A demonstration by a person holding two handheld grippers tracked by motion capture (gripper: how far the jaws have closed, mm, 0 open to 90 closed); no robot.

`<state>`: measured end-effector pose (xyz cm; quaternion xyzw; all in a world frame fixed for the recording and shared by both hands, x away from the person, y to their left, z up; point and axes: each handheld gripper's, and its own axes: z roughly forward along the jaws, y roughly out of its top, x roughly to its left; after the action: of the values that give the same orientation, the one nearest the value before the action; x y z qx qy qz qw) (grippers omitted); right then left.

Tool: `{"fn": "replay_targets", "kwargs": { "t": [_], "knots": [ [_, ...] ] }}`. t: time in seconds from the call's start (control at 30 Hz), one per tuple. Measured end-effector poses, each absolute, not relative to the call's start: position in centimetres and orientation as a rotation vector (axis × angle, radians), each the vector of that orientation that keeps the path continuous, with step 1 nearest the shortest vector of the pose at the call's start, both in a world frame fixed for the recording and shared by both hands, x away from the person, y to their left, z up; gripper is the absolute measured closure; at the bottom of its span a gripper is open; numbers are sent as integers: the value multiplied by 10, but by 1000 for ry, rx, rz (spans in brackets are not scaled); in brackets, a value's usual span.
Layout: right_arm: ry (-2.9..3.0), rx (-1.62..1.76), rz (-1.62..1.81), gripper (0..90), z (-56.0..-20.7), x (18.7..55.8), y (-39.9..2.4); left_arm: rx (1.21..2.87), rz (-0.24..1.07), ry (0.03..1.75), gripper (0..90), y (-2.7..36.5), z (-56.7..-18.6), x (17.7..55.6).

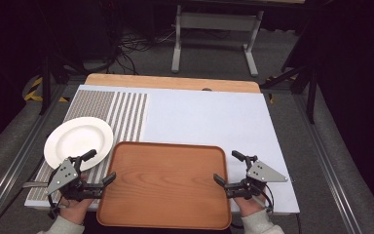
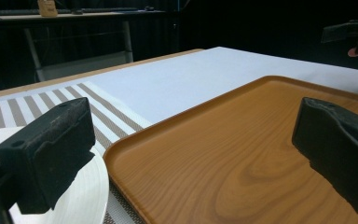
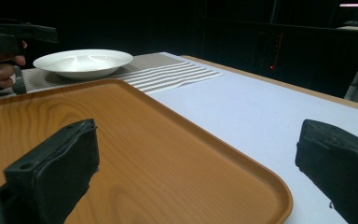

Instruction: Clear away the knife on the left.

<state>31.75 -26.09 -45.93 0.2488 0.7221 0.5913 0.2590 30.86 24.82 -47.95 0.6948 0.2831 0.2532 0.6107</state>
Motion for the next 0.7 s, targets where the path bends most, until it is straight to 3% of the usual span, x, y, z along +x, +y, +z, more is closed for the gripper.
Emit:
{"fn": "replay_targets", "kwargs": {
  "t": [0.7],
  "knots": [
    [1959, 664, 1611, 4, -459, 317, -260, 1659, 532, 621, 15, 259, -468, 308]
  ]
}}
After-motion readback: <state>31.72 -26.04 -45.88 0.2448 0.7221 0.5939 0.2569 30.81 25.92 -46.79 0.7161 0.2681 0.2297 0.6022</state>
